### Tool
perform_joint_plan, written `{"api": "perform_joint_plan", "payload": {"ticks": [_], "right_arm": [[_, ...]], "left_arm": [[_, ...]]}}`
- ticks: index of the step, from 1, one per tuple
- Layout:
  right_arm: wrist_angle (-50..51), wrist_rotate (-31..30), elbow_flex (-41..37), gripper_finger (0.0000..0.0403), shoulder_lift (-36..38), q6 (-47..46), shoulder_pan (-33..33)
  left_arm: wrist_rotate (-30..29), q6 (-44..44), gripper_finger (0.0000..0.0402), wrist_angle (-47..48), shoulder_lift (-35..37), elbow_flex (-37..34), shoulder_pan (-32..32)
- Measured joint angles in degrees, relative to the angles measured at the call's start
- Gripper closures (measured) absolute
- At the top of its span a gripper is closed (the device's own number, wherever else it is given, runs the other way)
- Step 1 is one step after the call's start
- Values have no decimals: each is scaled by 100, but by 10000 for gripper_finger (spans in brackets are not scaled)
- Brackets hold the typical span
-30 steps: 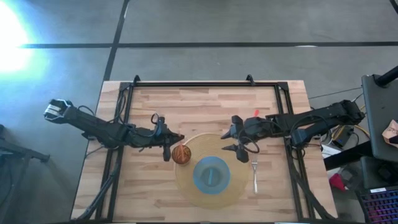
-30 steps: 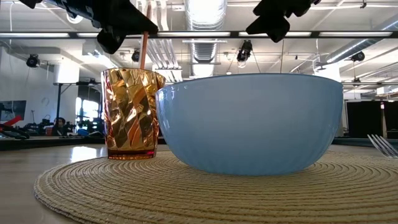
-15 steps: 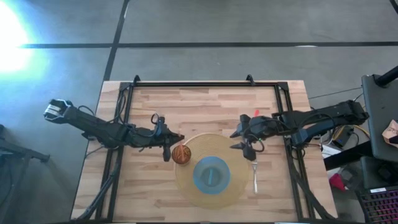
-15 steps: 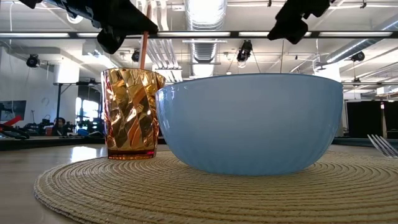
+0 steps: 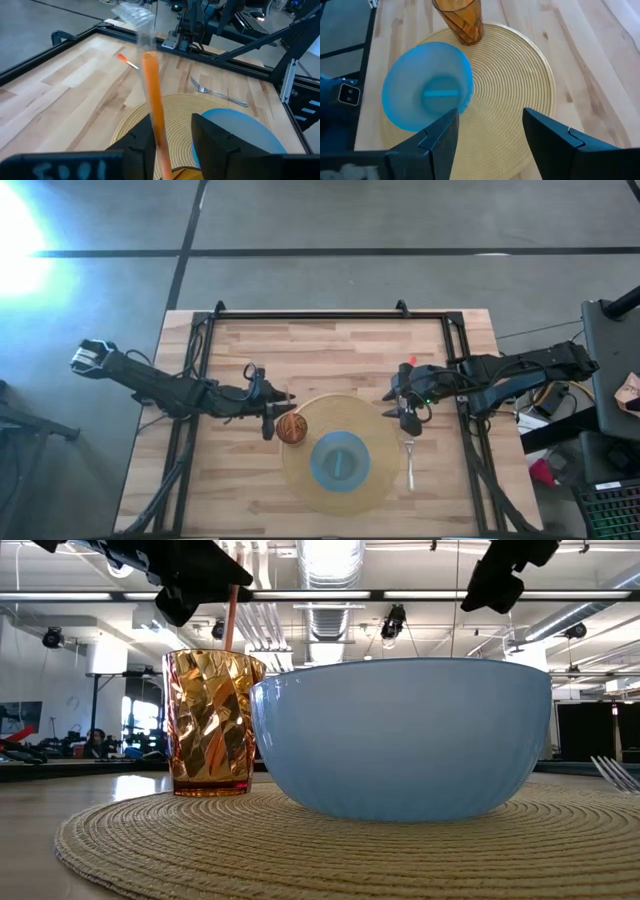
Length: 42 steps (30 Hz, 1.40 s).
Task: Pick & Place Utensil
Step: Put the straw into the cup
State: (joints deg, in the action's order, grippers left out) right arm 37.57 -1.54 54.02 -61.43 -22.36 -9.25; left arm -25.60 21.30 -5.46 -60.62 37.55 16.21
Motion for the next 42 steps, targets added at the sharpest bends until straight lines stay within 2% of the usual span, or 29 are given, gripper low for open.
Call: {"api": "perform_joint_plan", "payload": {"ticks": [4, 11, 26, 42], "right_arm": [[36, 0, 0, 189, 46, -21, 2], [41, 0, 0, 188, 46, -10, -1], [36, 0, 0, 188, 46, -6, 0], [25, -3, 0, 188, 46, -211, 0]], "left_arm": [[-1, -66, 277, 261, 2, 200, 0], [-1, 98, 278, 1416, 11, 705, 0], [34, 943, 278, 2922, 11, 863, -31], [1115, 1295, 278, 3795, 11, 1227, -35]]}}
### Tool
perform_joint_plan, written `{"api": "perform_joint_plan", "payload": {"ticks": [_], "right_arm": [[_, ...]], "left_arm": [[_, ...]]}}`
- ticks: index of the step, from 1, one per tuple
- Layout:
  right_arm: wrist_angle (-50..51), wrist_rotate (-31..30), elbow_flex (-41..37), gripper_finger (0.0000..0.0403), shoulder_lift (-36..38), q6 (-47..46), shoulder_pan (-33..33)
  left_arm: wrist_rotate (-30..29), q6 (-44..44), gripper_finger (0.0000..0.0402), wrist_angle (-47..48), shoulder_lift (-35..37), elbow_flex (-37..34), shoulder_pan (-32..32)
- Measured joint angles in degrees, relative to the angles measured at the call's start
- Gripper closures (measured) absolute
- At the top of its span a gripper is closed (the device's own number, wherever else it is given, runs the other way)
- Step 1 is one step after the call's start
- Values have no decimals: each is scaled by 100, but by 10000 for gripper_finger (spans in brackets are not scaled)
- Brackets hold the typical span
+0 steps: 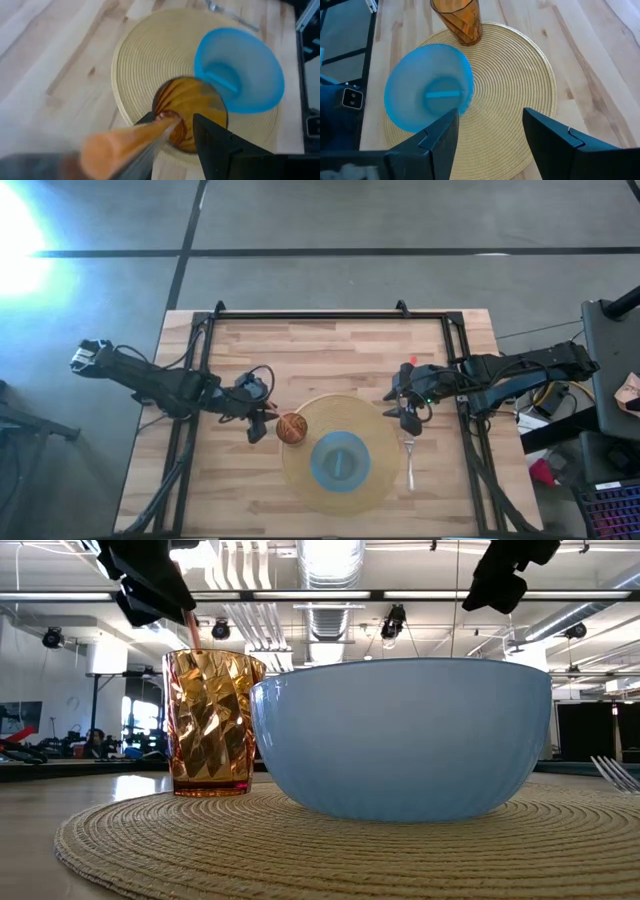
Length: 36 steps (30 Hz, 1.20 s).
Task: Pick & Place Utensil
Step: Put the straw into the cup, then put the fork into the bowl
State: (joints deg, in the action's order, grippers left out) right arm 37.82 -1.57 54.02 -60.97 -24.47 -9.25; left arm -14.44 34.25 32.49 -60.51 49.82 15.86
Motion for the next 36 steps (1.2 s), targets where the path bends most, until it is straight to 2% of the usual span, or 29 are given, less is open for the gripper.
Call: {"api": "perform_joint_plan", "payload": {"ticks": [18, 26, 36], "right_arm": [[9, 3, 0, 188, 0, -116, 0], [11, 6, 0, 188, 0, -107, 2], [136, 14, 0, 188, -2, -107, 1]], "left_arm": [[740, 443, 278, 1001, 0, 126, -39], [787, 620, 278, 1565, 0, 516, -39], [1011, 972, 282, 2990, -2, 1427, -39]]}}
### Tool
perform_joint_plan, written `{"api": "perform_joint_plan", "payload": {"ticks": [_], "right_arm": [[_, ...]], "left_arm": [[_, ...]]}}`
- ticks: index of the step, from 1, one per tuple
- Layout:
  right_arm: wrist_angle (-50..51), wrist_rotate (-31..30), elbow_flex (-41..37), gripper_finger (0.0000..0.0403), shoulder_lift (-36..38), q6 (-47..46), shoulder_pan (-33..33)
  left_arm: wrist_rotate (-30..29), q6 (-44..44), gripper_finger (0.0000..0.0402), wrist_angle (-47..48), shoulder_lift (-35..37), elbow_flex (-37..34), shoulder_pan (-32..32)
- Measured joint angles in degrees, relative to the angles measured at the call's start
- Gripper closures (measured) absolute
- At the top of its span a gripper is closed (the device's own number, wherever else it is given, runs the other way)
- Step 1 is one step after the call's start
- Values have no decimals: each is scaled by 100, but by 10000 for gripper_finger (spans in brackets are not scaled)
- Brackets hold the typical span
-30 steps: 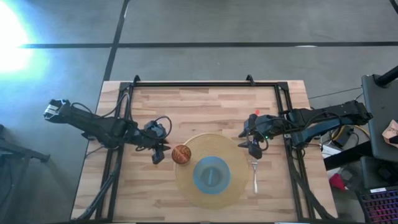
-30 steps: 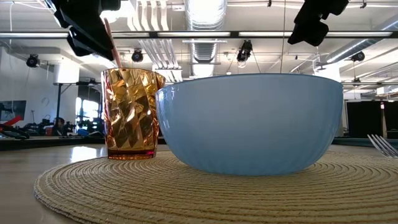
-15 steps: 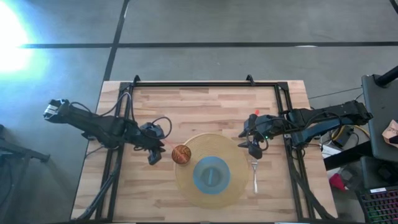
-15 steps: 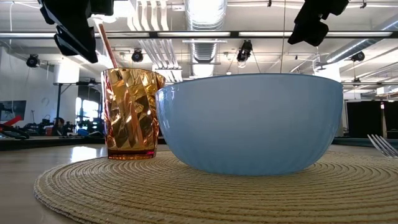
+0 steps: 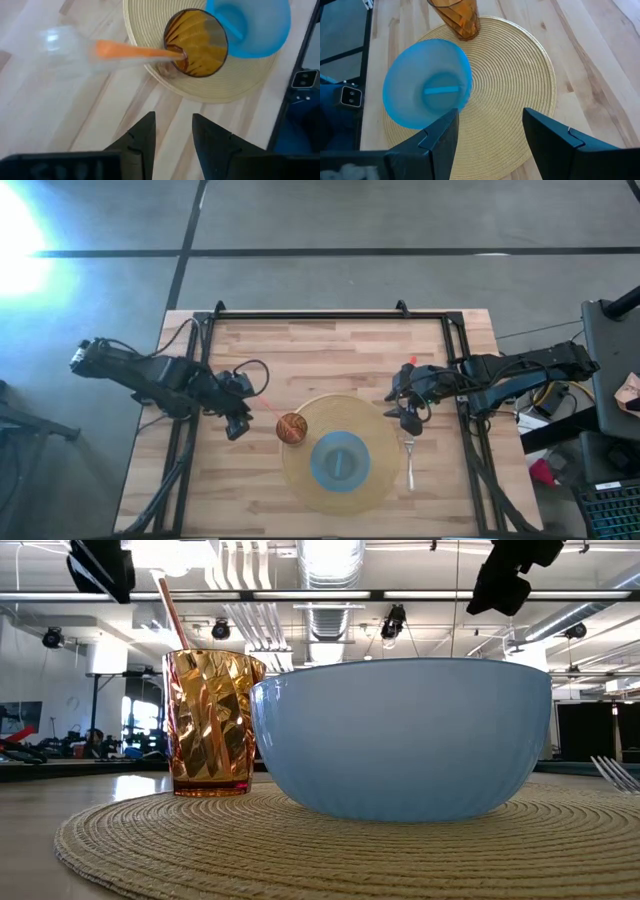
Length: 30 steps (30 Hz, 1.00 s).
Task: Pick & Place Utensil
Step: Put the fork into the bowl
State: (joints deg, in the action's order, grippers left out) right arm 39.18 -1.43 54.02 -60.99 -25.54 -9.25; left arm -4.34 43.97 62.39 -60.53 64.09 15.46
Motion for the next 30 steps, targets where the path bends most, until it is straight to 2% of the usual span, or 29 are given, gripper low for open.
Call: {"api": "perform_joint_plan", "payload": {"ticks": [15, 20, 25, 30], "right_arm": [[7, -4, 0, 188, 2, -430, -1], [10, -7, 0, 188, 0, -546, 1], [161, -17, 0, 188, 0, -1039, 3], [465, -370, 0, 188, 0, -1554, 3]], "left_arm": [[16, -349, 302, 1029, 0, 2078, 0], [-511, -539, 303, 1057, 2, 2647, 0], [-1163, -1418, 305, 437, -6, 2647, -2], [-1487, -2587, 304, -859, -153, 2270, -2]]}}
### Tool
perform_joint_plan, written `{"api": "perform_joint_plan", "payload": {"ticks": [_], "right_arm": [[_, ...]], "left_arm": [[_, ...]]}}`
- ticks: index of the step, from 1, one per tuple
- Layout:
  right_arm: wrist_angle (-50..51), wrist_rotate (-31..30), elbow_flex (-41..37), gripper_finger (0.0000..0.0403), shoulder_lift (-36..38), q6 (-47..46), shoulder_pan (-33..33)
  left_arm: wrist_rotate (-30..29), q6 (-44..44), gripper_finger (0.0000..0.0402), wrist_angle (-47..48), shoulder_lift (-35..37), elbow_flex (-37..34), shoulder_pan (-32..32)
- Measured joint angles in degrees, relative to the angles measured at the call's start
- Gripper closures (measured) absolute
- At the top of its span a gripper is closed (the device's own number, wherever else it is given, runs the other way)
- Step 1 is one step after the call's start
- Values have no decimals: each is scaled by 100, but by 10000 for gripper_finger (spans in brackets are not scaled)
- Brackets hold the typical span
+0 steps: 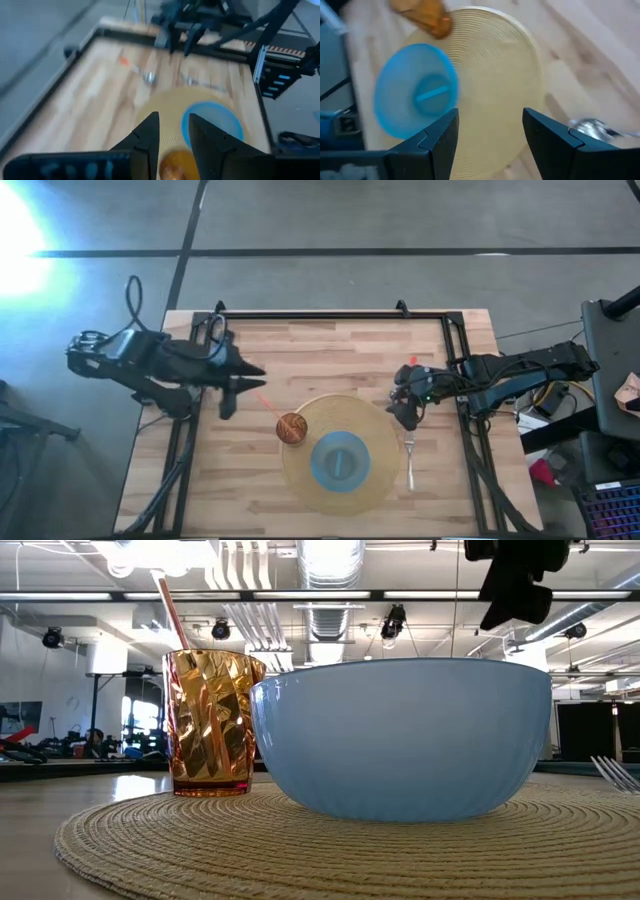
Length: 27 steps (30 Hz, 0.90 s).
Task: Pick & Place Utensil
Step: Put the fork into the bowl
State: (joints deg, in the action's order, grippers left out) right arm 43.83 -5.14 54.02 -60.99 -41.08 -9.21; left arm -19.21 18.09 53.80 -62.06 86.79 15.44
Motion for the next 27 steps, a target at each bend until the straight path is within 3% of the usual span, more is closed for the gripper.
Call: {"api": "perform_joint_plan", "payload": {"ticks": [4, 10, 20, 27], "right_arm": [[471, -340, -2, 188, 2, -381, 0], [1184, -365, -20, 188, 0, -1304, -42], [1601, -344, -156, 188, -2, -1858, -646], [1588, -344, -498, 188, 0, -2229, -1177]], "left_arm": [[-33, -956, 301, -1277, -175, -443, -11], [-29, -1847, 303, -2624, -557, -942, -33], [45, -2250, 303, -2961, -1175, -1119, -39], [810, -2063, 305, -2959, -1190, -1119, -48]]}}
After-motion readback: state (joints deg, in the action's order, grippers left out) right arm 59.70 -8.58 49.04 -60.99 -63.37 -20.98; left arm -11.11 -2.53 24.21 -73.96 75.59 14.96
